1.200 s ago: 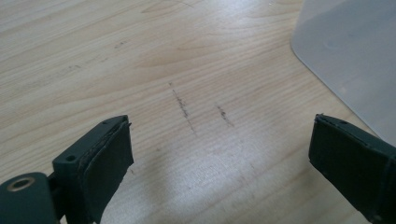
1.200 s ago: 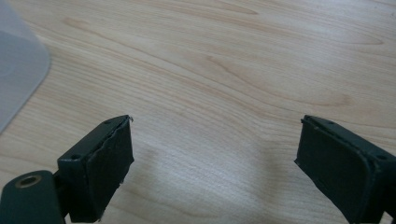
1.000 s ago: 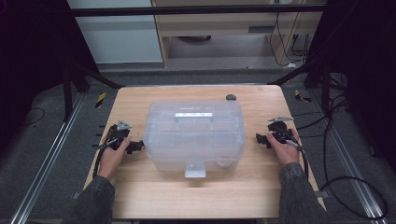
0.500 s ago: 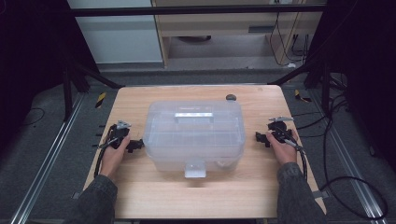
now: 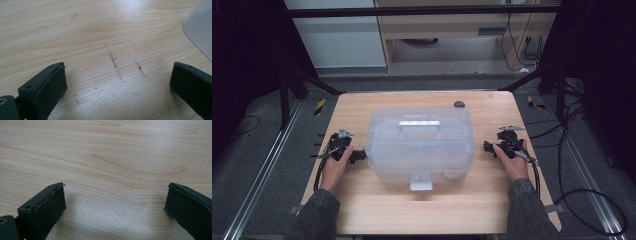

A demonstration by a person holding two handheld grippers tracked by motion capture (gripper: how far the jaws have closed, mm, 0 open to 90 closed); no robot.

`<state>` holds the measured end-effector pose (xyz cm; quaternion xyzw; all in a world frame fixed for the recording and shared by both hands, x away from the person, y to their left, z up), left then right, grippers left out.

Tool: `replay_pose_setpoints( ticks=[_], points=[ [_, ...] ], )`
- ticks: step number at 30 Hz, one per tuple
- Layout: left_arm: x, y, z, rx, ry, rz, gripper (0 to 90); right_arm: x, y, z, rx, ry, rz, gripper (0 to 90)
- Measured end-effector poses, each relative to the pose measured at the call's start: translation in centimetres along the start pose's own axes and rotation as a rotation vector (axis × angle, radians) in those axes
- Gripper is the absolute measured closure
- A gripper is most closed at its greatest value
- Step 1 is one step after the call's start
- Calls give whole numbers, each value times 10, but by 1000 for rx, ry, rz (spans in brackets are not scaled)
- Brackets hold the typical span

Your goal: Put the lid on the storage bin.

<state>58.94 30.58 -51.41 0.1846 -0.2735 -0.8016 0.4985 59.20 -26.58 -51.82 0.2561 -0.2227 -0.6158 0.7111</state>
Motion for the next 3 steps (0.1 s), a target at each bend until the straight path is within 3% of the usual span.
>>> replay_pose_setpoints(
  ticks=[3],
  points=[
    [0, 0, 0, 1, 0, 1, 0, 0, 0, 0, -2, -6, -5, 19]
  ],
)
Point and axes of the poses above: each handheld gripper's, and its own axes: z roughly backward along the jaws, y roughly out of its top, x roughly to its right, the point moved 1 cm from there along -z, roughly forward along the jaws, and after that the axes turned 7 degrees about -x, right-handed, at the moved point
